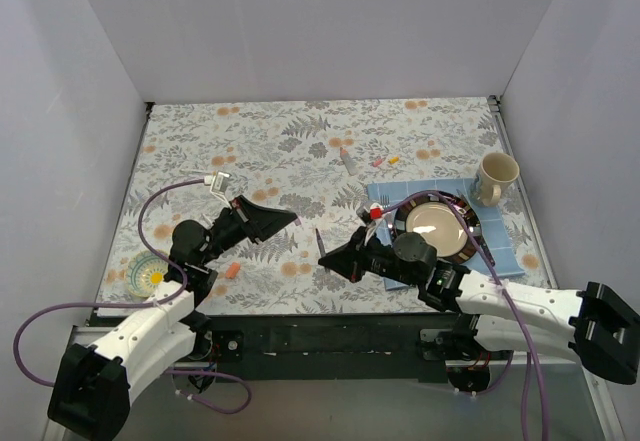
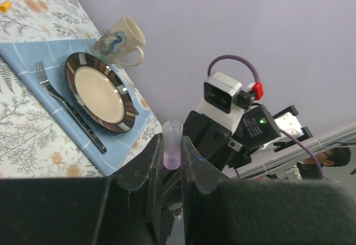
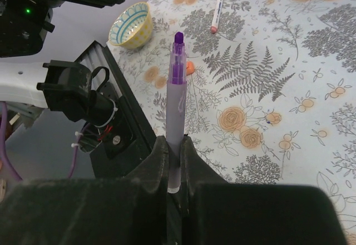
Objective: Insert the pens into the pen caps
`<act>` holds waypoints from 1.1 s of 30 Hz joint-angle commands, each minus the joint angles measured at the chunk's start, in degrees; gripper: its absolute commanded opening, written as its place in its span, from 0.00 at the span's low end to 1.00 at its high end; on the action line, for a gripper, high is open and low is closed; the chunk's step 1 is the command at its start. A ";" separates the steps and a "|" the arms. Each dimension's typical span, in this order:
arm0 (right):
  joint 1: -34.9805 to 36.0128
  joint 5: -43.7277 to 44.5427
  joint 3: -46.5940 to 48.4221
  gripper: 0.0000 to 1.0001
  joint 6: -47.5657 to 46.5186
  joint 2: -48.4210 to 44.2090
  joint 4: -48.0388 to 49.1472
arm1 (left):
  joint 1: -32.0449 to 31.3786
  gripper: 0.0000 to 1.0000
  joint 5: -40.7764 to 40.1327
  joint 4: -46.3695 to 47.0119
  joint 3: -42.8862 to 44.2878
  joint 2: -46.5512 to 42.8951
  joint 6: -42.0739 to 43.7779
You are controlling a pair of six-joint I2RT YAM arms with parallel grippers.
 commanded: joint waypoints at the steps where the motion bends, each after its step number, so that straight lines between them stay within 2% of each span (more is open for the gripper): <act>1: -0.12 -4.64 4.08 0.01 1.47 2.89 6.62 | -0.22 0.00 -1.28 6.62 -1.37 -2.05 -3.23; 10: -0.12 -8.78 5.23 0.01 4.19 7.11 10.49 | -0.22 0.00 -0.93 4.25 -1.64 -2.40 -0.94; 23: -0.03 -9.75 6.37 0.01 4.46 8.70 10.84 | -0.57 0.00 -0.67 5.48 -3.31 -1.87 -0.50; 33: 0.05 -9.75 6.55 0.01 4.63 9.66 11.19 | -1.45 0.00 2.50 5.65 -4.10 -1.52 1.17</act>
